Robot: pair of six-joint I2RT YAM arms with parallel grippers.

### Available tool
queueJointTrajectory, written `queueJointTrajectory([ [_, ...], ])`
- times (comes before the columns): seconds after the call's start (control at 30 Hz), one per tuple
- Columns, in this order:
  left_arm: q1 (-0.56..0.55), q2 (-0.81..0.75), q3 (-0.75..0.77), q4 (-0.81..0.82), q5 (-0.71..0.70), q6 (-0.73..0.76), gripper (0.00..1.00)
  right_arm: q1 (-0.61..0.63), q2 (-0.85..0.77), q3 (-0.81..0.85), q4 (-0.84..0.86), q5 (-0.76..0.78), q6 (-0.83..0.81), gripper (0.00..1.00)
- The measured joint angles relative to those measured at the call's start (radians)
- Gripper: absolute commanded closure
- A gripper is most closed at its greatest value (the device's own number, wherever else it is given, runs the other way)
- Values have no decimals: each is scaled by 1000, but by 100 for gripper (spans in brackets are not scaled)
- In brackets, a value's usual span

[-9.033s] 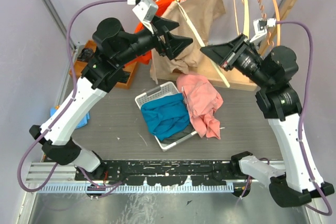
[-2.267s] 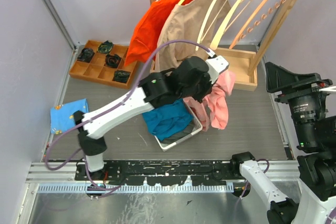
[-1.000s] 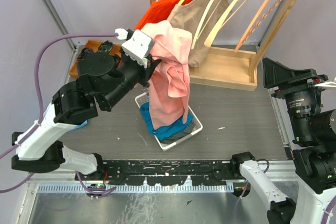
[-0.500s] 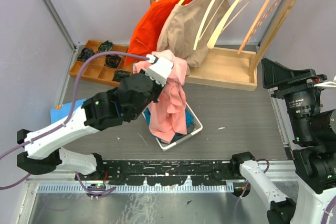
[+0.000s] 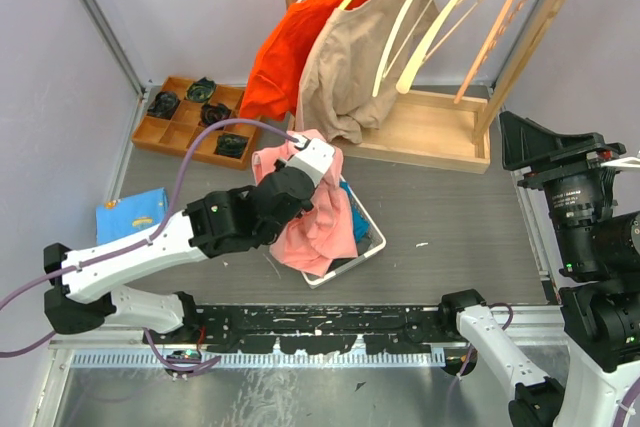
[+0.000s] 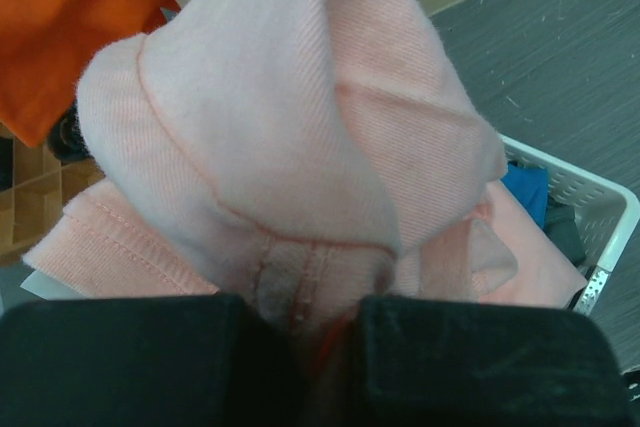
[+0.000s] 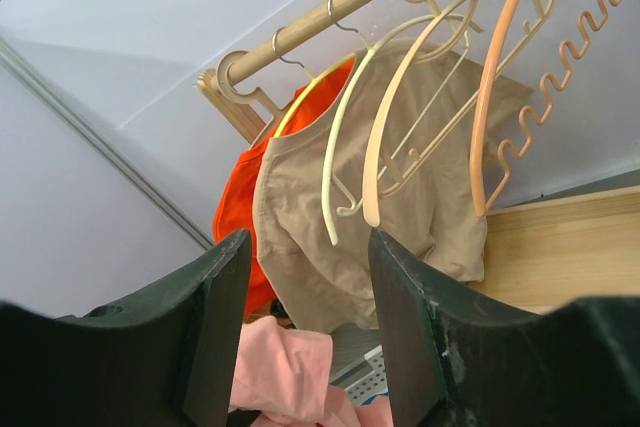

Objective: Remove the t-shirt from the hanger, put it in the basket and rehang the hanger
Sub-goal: Place the T-shirt in the bin.

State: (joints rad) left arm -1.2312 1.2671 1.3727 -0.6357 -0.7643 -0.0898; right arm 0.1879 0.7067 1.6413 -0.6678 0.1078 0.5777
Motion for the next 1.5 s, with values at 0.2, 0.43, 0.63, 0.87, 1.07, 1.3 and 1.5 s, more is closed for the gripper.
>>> queueJointTrajectory([
  [0.2,0,40,-73,-5,30,-97,100,0,0,0,0,0,0,44],
  [0.43,7,171,-139,17,149,-223,100,0,0,0,0,0,0,44],
  [0.63,73,269,-159,57,296,-348,100,0,0,4,-11,0,-1,44],
  [0.87,123,337,-194,146,416,-426,100,0,0,32,-16,0,-4,44],
  [1.07,128,377,-211,186,463,-462,100,0,0,57,-28,0,-14,44],
  [1.3,129,377,-192,156,462,-468,89,0,3,61,-47,-1,-28,44],
  [1.5,129,341,-114,52,449,-449,47,0,19,60,-51,-6,-39,44],
])
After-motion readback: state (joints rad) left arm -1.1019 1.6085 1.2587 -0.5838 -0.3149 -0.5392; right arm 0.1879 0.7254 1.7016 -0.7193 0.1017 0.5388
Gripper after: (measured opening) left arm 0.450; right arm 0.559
